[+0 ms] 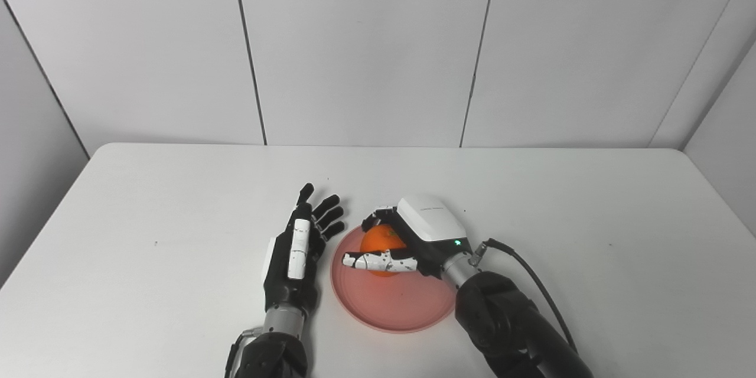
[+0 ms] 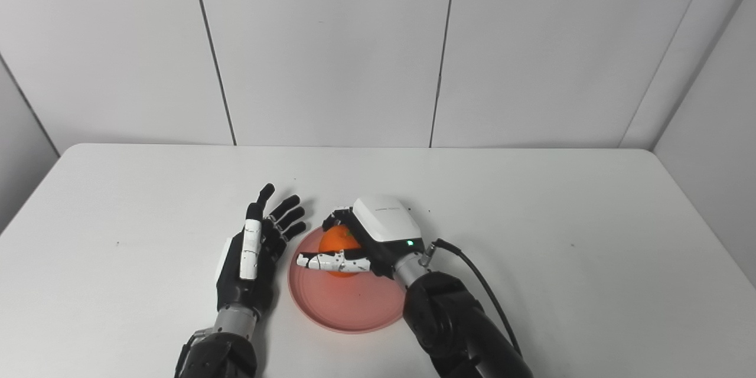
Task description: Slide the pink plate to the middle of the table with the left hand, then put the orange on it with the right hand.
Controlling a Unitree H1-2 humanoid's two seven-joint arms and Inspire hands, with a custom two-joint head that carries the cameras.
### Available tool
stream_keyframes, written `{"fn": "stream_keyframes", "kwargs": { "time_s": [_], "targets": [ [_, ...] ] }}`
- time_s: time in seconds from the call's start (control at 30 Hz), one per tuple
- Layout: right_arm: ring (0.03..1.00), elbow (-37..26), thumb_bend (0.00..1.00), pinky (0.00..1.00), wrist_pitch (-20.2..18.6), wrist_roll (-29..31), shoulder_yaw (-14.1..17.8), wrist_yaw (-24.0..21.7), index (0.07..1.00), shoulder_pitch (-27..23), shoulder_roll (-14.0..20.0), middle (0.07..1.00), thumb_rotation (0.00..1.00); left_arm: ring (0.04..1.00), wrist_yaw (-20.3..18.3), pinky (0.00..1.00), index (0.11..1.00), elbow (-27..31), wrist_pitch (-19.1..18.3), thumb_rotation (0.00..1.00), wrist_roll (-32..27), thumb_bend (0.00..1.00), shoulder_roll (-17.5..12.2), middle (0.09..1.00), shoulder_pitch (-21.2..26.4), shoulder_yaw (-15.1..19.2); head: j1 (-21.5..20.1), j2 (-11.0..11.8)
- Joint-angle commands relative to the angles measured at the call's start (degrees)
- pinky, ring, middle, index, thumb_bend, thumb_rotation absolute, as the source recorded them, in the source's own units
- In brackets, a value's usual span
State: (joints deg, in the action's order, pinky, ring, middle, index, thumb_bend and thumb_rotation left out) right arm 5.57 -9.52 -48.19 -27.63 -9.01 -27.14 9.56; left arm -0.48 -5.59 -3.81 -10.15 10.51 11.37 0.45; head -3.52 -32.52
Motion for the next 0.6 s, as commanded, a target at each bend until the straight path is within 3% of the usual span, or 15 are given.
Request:
{"fn": "stream_keyframes", "kwargs": {
  "time_s": [0.0,0.33,0.57],
  "targets": [
    [0.531,-1.73,1.0,0.45,2.91,0.38,0.73,1.72,0.656,-1.83,0.18,0.607,1.0,0.819,0.66,0.8,0.932,-1.26,-2.05,0.83,-0.18,0.85,0.76,0.81,-0.84,-0.02,0.01,-0.02],
    [0.531,-1.93,1.0,0.45,3.46,0.75,1.05,2.95,0.655,-1.97,0.21,0.6,1.0,0.836,0.47,0.82,0.937,-1.78,-1.61,0.84,-0.12,0.85,0.6,0.829,-0.82,-0.02,-0.11,-0.03],
    [0.502,-2.99,0.99,0.42,6.73,4.3,3.27,5.94,0.636,-1.15,-0.69,0.581,1.0,0.84,0.62,0.82,0.947,-1.7,-1.97,0.85,0.16,0.86,0.64,0.851,-0.83,-0.19,-0.11,-0.17]
  ]
}}
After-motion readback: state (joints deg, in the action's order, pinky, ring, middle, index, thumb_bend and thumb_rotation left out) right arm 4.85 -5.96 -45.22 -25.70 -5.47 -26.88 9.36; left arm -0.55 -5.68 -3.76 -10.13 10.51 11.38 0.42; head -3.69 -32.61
